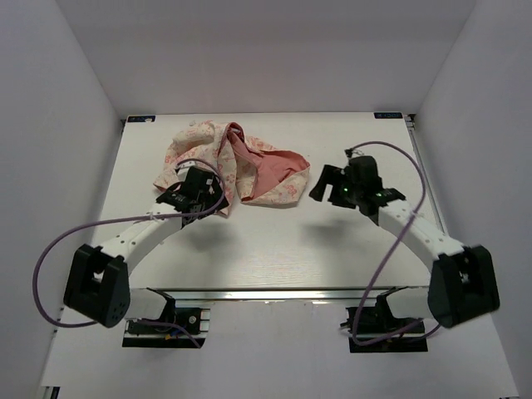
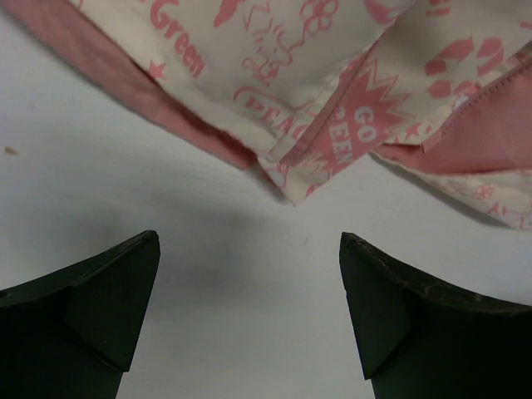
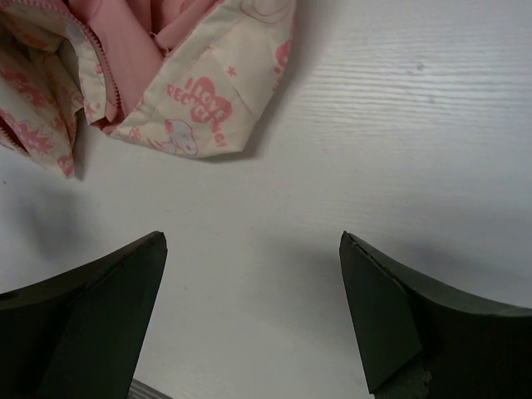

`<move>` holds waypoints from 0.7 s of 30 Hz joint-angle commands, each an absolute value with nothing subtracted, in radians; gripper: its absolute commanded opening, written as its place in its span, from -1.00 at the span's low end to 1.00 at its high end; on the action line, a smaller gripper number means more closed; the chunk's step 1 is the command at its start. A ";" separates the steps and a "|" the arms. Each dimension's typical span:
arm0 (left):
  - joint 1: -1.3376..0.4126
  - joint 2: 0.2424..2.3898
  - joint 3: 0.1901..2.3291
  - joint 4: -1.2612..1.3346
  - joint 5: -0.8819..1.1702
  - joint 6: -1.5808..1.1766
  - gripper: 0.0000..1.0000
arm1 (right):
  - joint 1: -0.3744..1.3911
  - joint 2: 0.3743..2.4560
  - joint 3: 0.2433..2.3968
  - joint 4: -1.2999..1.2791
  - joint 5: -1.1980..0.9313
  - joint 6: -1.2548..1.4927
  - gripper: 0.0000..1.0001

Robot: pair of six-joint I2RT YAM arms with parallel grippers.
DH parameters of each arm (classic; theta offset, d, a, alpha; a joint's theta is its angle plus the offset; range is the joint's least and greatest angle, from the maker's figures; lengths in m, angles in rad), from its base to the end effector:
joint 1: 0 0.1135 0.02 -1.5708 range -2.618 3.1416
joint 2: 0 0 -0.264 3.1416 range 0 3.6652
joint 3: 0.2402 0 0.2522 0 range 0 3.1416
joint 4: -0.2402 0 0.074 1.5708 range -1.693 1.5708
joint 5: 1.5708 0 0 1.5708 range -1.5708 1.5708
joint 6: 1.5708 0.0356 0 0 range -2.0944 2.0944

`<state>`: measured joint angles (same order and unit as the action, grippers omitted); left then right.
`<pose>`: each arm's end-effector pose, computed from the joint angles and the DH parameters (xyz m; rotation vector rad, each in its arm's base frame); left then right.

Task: Zip up the jacket

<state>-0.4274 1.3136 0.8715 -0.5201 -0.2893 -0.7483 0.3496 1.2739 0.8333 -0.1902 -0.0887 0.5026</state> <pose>0.2424 -0.0993 0.2295 -0.5077 2.4278 -0.1312 0.2604 0.0983 0.2512 0.1218 2.2551 0.5653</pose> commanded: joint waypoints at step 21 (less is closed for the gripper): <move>-0.391 1.602 1.210 -0.393 -0.376 -0.632 -1.00 | 0.428 2.068 1.581 -0.167 0.053 0.609 -1.00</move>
<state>-0.3954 1.7763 1.1931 -0.3740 -0.3447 -0.6456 0.4278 2.0960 1.4902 -0.1673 0.0242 0.6147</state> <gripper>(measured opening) 0.061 0.069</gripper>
